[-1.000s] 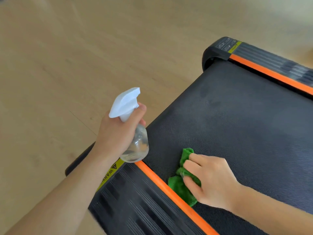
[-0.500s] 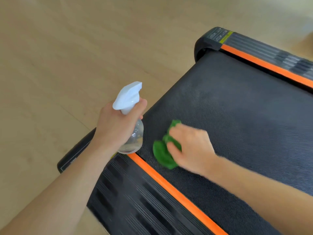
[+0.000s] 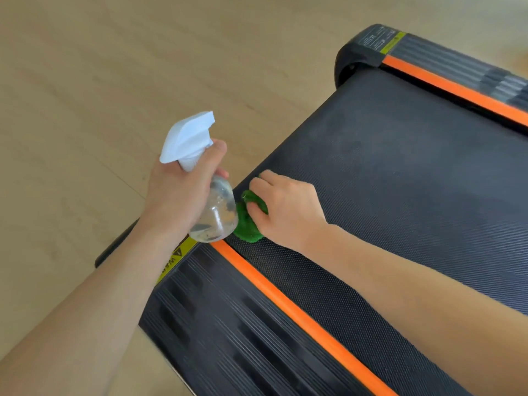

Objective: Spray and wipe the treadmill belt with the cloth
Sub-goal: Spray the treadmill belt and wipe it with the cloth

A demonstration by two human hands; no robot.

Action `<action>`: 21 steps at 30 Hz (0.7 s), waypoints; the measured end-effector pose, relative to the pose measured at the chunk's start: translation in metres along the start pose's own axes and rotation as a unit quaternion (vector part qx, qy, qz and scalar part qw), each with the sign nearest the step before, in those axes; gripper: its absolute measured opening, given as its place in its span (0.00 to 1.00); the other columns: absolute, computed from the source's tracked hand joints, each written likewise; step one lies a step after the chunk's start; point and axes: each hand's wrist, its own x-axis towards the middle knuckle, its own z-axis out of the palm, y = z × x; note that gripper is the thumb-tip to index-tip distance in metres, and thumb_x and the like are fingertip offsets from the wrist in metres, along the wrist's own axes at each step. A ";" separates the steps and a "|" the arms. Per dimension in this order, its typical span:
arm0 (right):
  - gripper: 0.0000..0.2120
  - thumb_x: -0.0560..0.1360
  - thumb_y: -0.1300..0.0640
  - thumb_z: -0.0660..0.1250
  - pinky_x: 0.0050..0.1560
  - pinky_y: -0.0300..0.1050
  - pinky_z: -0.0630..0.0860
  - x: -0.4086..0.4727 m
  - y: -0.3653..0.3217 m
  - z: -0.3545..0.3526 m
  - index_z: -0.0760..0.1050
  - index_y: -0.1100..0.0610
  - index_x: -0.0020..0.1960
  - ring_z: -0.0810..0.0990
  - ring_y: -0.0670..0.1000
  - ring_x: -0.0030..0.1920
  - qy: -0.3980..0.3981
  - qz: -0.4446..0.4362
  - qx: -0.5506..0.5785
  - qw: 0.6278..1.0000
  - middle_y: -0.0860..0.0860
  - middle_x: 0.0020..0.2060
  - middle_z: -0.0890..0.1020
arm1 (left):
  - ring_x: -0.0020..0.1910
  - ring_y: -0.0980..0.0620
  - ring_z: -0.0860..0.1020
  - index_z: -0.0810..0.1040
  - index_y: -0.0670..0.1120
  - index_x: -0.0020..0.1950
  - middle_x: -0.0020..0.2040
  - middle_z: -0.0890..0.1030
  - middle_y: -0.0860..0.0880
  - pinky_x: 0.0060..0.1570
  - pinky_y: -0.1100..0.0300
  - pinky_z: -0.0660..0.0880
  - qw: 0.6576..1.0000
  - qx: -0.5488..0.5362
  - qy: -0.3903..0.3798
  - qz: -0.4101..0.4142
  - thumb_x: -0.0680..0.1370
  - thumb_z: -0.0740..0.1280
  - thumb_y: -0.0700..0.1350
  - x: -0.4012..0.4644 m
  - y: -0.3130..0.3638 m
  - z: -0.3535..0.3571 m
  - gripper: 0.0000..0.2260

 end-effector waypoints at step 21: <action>0.08 0.74 0.51 0.64 0.33 0.48 0.74 -0.013 -0.004 -0.010 0.76 0.55 0.47 0.77 0.54 0.40 -0.058 -0.059 0.055 0.995 0.49 0.41 0.76 | 0.43 0.54 0.85 0.81 0.57 0.46 0.38 0.88 0.55 0.48 0.56 0.79 1.000 -0.011 0.002 -0.013 0.80 0.71 0.57 0.005 -0.004 0.007 0.06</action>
